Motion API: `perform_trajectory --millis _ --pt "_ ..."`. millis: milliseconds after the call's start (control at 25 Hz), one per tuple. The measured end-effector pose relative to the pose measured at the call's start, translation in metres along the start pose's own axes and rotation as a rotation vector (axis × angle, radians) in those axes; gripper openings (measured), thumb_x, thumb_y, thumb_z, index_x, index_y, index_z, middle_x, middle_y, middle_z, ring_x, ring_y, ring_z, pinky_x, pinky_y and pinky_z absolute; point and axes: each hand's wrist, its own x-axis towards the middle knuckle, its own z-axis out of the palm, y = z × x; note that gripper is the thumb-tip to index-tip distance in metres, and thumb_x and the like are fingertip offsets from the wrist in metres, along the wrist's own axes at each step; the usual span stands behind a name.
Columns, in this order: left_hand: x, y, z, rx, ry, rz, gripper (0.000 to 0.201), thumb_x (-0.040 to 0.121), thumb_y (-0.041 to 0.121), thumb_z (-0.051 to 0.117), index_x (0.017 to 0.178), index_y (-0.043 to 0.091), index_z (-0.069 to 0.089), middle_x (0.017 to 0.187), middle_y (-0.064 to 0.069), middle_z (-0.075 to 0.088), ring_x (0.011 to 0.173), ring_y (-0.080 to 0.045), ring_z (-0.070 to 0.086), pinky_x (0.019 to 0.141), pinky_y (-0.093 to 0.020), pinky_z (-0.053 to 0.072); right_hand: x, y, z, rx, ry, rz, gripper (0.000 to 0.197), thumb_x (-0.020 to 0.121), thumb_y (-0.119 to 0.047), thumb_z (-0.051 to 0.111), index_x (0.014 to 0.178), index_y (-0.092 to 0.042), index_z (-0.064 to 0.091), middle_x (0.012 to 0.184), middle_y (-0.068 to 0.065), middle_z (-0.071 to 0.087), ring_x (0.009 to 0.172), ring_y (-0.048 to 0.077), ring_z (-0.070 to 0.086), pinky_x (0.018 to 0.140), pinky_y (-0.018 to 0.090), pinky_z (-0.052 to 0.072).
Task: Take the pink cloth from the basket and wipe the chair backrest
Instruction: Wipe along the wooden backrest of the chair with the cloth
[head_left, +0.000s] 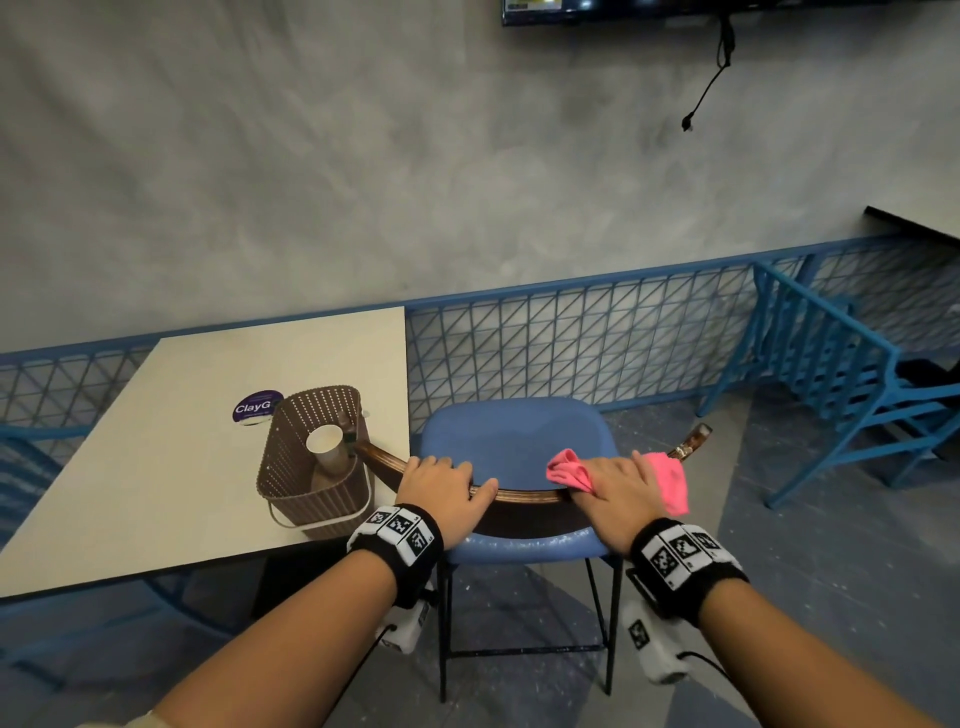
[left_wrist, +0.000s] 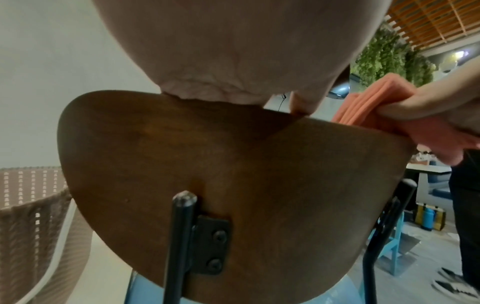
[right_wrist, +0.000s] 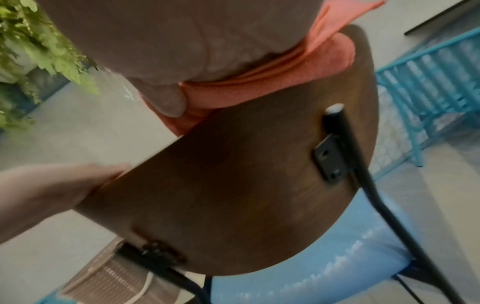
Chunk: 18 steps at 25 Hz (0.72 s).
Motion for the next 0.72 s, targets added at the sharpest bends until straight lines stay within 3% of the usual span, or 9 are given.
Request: perform_trajectory --millis 160,280,400,560,640,720 --pt "0.015 0.018 -0.01 -0.064 -0.071 0.003 0.054 0.093 0.059 0.027 0.096 0.022 0.066 0.105 -0.006 0.068 0.105 -0.028 0.06 0.096 -0.046 0.036 -0.003 -0.042 0.02 0.01 -0.002 -0.089 0.059 0.079 -0.052 0.022 0.13 -0.035 0.047 0.126 -0.007 0.058 0.125 0.021 0.043 0.116 0.041 0.007" --pt "0.015 0.037 -0.004 -0.075 -0.039 0.039 0.051 0.097 0.051 0.024 0.097 0.021 0.065 0.109 -0.006 0.069 0.108 -0.029 0.06 0.093 -0.046 0.036 -0.002 -0.027 0.013 0.006 -0.022 -0.156 0.066 0.075 -0.057 0.018 0.128 -0.034 0.048 0.126 -0.009 0.058 0.123 0.018 0.044 0.115 0.038 0.01" --pt "0.012 0.039 0.006 -0.027 0.018 0.064 0.062 0.094 0.063 0.017 0.092 0.024 0.065 0.099 -0.002 0.07 0.103 -0.026 0.06 0.089 -0.046 0.035 -0.001 0.006 -0.004 -0.018 -0.043 -0.155 0.058 0.081 -0.058 0.021 0.124 -0.035 0.052 0.121 -0.008 0.06 0.12 0.018 0.047 0.113 0.037 0.016" --pt "0.012 0.032 0.004 -0.027 -0.012 0.087 0.078 0.08 0.085 0.014 0.097 0.028 0.065 0.1 0.0 0.068 0.102 -0.024 0.057 0.089 -0.046 0.037 0.011 0.015 -0.008 -0.099 0.007 -0.021 0.037 0.09 -0.052 0.036 0.114 -0.035 0.059 0.112 -0.004 0.065 0.115 0.023 0.052 0.11 0.04 0.02" --pt "0.012 0.036 0.005 -0.005 -0.001 0.086 0.083 0.076 0.089 0.012 0.093 0.028 0.065 0.097 0.001 0.068 0.1 -0.023 0.058 0.086 -0.045 0.037 0.012 0.001 0.001 -0.115 0.022 0.015 0.041 0.09 -0.052 0.033 0.116 -0.034 0.059 0.114 -0.003 0.064 0.115 0.025 0.051 0.111 0.043 0.019" --pt "0.009 0.037 0.006 0.001 0.011 0.081 0.084 0.075 0.09 0.01 0.087 0.027 0.064 0.092 0.002 0.068 0.096 -0.023 0.059 0.085 -0.044 0.037 0.003 -0.009 0.009 -0.094 0.018 -0.075 0.05 0.084 -0.051 0.026 0.121 -0.033 0.055 0.118 -0.005 0.061 0.117 0.025 0.049 0.113 0.043 0.015"
